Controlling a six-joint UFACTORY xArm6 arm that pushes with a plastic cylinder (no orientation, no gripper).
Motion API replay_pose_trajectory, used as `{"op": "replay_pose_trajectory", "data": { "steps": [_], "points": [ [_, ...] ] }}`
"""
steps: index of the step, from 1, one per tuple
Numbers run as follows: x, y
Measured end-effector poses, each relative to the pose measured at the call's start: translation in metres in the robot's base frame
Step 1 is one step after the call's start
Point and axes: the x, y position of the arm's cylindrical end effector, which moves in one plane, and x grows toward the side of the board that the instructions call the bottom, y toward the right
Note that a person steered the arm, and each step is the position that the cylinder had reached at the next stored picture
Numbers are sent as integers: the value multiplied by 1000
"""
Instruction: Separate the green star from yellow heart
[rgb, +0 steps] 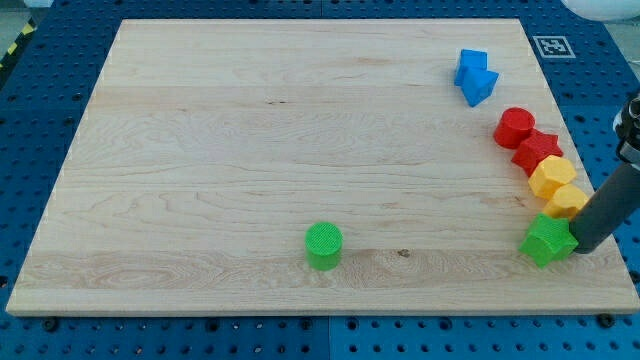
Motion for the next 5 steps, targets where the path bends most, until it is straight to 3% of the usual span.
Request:
{"op": "replay_pose_trajectory", "data": {
  "steps": [5],
  "points": [
    [4, -42]
  ]
}}
